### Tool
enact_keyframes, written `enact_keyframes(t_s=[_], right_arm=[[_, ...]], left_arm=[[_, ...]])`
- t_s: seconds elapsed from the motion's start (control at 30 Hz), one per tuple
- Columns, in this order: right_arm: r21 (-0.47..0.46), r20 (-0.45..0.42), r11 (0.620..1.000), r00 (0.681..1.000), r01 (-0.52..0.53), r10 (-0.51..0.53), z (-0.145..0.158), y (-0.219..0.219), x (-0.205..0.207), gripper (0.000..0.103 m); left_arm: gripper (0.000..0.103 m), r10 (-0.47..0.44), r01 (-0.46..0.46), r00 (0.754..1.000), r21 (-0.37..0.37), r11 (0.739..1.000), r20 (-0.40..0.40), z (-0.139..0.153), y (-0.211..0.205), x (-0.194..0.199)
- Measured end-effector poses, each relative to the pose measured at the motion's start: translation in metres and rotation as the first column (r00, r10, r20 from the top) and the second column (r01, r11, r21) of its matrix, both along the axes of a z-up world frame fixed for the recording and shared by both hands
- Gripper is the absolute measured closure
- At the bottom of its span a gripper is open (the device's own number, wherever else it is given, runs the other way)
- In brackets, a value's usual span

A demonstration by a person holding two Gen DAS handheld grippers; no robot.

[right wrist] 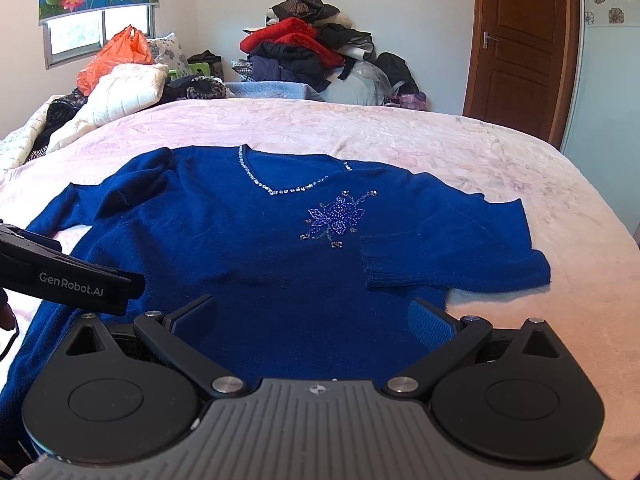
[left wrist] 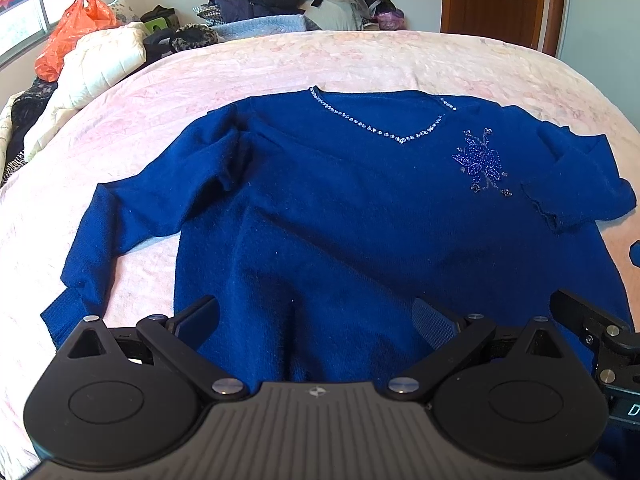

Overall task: Fold small clothes
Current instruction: 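Move the right gripper toward the cuff of a blue sweater sleeve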

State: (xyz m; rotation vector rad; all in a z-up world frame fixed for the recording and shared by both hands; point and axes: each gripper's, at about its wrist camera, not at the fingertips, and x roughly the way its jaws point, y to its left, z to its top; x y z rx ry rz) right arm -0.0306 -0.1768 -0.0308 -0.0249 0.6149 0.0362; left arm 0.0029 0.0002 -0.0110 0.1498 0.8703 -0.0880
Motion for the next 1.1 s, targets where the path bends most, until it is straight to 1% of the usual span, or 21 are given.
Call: enact_keyframes(t_s=[0.3, 0.57, 0.7, 0.87, 1.1], right_arm=[[-0.041, 0.070, 0.998, 0.997, -0.041, 0.044, 0.0032, 0.0039, -0.0081, 0.001], [-0.061, 0.066, 0.997, 0.997, -0.037, 0.041, 0.0035, 0.0050, -0.0078, 0.001], [-0.093, 0.053, 0.995, 0.997, -0.042, 0.047, 0.0031, 0.0084, -0.0073, 0.001], [-0.081, 0.034, 0.996, 0.998, -0.043, 0.046, 0.0010, 0.0064, -0.0058, 0.001], [-0.095, 0.052, 0.995, 0.998, -0.041, 0.046, 0.0017, 0.0063, -0.0077, 0.001]], left_arm=[[0.000, -0.004, 0.004, 1.000, 0.004, 1.000, -0.003, -0.0012, -0.0004, -0.0006], [0.000, -0.005, 0.005, 1.000, 0.009, 1.000, -0.007, -0.0031, -0.0009, -0.0003], [0.000, -0.006, 0.006, 1.000, 0.011, 1.000, -0.008, -0.0033, -0.0013, -0.0003], [0.000, -0.005, 0.005, 1.000, 0.013, 1.000, -0.009, -0.0038, -0.0016, 0.0004], [0.000, -0.007, 0.007, 1.000, 0.016, 1.000, -0.009, -0.0050, -0.0020, 0.0000]])
